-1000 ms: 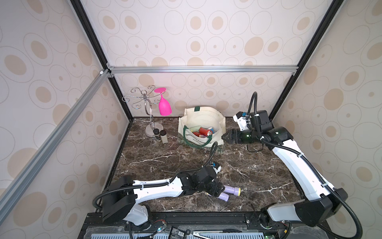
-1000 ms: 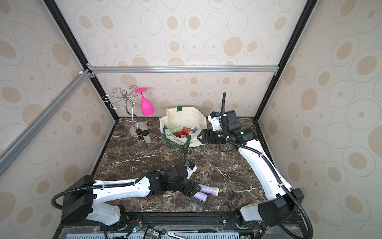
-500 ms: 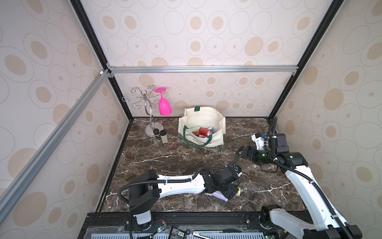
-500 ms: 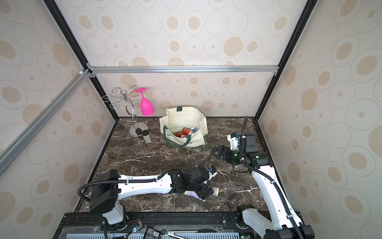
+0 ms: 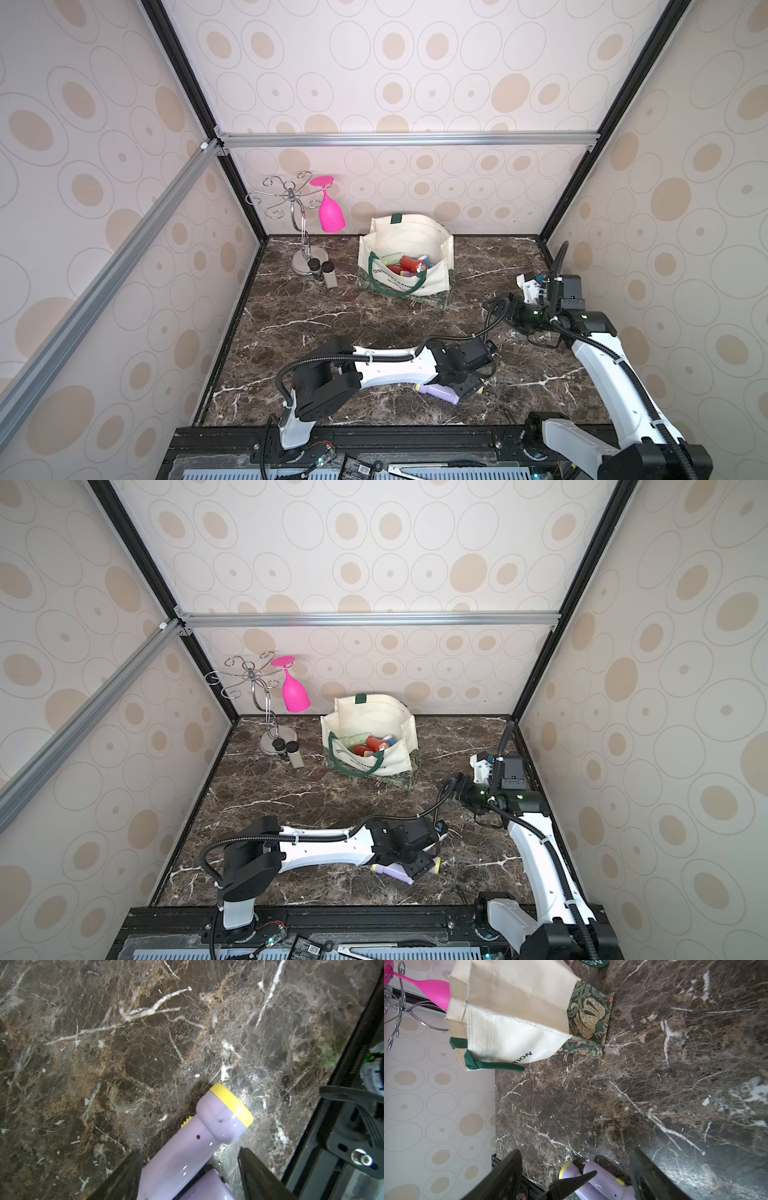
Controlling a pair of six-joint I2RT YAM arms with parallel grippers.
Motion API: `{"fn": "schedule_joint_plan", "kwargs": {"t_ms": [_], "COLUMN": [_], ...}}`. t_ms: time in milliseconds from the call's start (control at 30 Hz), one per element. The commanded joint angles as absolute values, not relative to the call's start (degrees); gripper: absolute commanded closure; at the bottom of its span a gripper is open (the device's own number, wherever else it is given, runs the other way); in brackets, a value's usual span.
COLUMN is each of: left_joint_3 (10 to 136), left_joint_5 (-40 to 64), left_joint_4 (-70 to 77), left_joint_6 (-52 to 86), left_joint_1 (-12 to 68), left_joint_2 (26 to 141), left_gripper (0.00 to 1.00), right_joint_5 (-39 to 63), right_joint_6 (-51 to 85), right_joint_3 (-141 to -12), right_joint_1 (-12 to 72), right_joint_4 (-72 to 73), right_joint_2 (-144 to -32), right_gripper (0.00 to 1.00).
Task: Put the flashlights into the tote bags
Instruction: Pick up the flashlight from the center of the board.
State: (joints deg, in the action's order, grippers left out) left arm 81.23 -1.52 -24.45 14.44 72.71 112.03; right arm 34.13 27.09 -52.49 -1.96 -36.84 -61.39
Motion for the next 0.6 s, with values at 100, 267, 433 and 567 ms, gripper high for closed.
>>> {"fn": "schedule_joint_plan", "kwargs": {"t_ms": [100, 267, 433, 567], "left_joint_3": [84.0, 84.0, 85.2, 85.4], "left_joint_5": [-3.3, -4.0, -5.7, -7.0], "left_joint_4": [-30.1, -30.5, -30.5, -29.6], "left_joint_6": [9.8, 9.7, 9.3, 9.1], "left_joint_1": [73.0, 73.0, 72.9, 72.7], "left_joint_2": [114.9, 115.7, 117.4, 118.8], "left_gripper": [0.27, 0.28, 0.32, 0.39], "right_joint_5": [34.9, 34.9, 34.4, 34.0], "right_joint_6": [24.5, 24.8, 24.3, 23.7], "right_joint_3": [-56.0, -56.1, -56.6, -58.3], "right_joint_1": [-1.8, -1.7, -1.8, -1.8], "right_joint_4": [-38.3, -37.3, -37.9, -40.0], "right_joint_2": [-64.3, -65.0, -65.4, -65.7], "right_gripper": [0.19, 0.19, 0.20, 0.21]}}
